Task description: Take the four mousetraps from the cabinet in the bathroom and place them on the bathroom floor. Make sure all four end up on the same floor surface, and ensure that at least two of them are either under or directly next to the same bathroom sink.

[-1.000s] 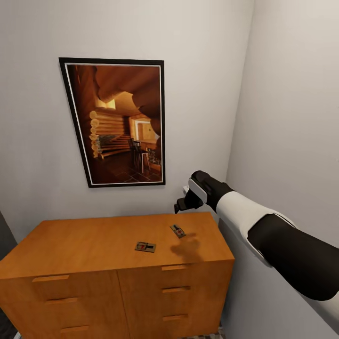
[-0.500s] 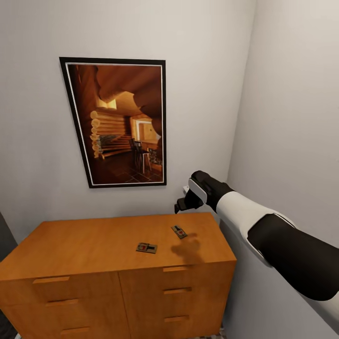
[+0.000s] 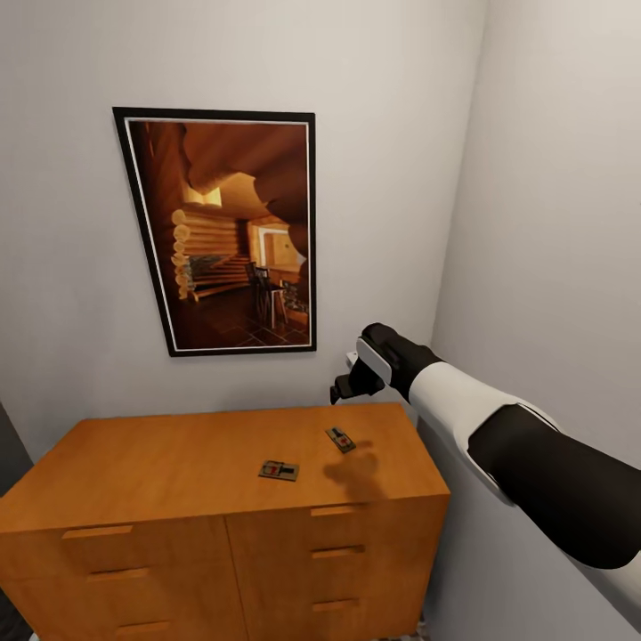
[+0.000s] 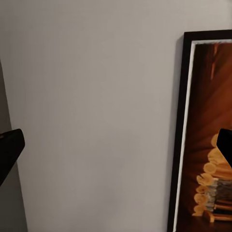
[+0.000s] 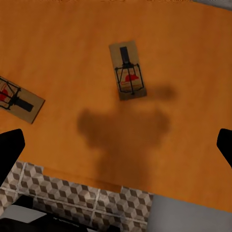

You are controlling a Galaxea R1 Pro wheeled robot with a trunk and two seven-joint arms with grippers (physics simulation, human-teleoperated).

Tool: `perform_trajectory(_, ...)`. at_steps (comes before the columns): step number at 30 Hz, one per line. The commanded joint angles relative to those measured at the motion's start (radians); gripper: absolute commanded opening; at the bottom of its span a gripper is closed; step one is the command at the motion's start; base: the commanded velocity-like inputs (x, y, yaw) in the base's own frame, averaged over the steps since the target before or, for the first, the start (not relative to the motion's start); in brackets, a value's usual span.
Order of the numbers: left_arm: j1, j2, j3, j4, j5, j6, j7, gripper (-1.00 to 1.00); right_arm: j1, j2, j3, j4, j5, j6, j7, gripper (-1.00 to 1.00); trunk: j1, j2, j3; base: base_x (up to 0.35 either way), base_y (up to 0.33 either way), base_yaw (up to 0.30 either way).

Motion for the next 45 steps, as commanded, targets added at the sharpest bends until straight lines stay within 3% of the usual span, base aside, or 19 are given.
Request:
perform_trajectory(1,-0.002,0.002,-0.003,-0.001,0.009,0.003,0.010,1.00,-0.001,0.000,0.006,0.000,-0.006,0.002,-0.001,1.00,0.000,-0.001,-0.001,0.015,0.015,0.000)
perform_trajectory(45,-0.002,0.002,-0.004,-0.001,0.008,0.003,0.012,1.00,0.004,0.000,0.007,-0.007,-0.004,0.002,-0.002,1.00,0.000,-0.001,-0.001,0.053,0.049,0.000)
